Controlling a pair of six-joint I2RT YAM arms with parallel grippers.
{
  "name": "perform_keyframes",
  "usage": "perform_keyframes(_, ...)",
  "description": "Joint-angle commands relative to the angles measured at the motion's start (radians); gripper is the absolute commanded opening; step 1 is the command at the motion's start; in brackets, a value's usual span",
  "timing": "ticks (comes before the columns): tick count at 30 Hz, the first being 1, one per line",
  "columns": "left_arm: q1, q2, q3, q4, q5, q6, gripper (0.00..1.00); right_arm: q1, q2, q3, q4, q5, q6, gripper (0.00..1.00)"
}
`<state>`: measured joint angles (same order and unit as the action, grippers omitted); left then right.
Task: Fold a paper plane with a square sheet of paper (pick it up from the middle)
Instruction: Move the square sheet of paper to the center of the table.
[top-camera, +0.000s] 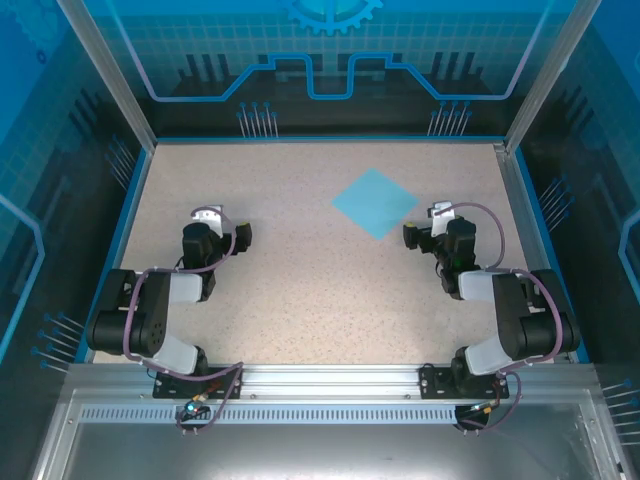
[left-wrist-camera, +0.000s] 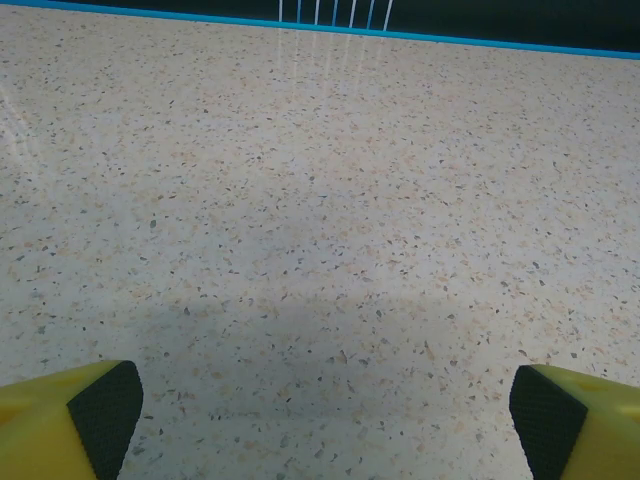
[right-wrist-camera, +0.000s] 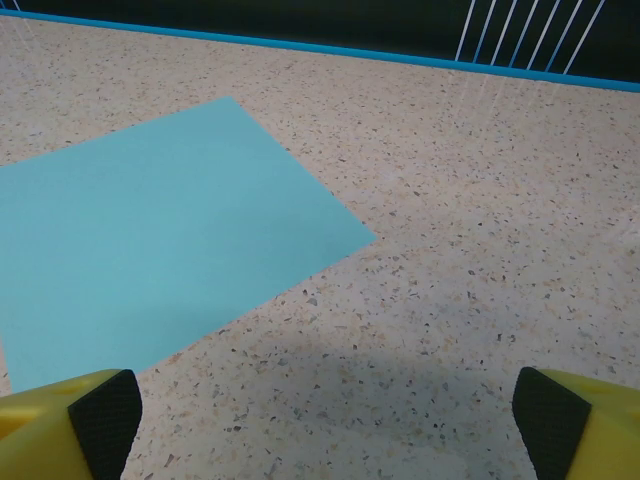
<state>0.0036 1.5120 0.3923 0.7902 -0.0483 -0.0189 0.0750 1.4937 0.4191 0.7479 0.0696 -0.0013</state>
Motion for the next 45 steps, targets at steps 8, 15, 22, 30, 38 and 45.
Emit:
perform_keyframes(8,-0.007,0.006,0.024,0.0,-0.01,0.018,0.99,-0.019,0.007,0.018,-0.005,-0.014,-0.006,0.99)
perform_keyframes(15,-0.007,0.005,0.023,-0.002,-0.009,0.017,0.98,-0.019,0.007,0.016,-0.005,-0.014,-0.006,0.99)
perform_keyframes(22,-0.007,0.005,0.025,-0.001,-0.01,0.017,0.99,-0.019,0.007,0.017,-0.007,-0.014,-0.008,0.99)
perform_keyframes(30,-0.007,-0.068,0.012,-0.038,-0.038,0.007,0.98,0.001,-0.131,0.024,-0.121,0.067,0.002,1.0)
perform_keyframes(38,-0.007,-0.322,0.128,-0.486,-0.187,-0.123,0.99,0.028,-0.285,0.325,-0.796,0.169,0.258,0.99)
perform_keyframes(45,-0.007,-0.445,0.34,-0.928,-0.138,-0.32,0.99,0.087,-0.038,0.668,-1.111,0.034,0.431,0.99)
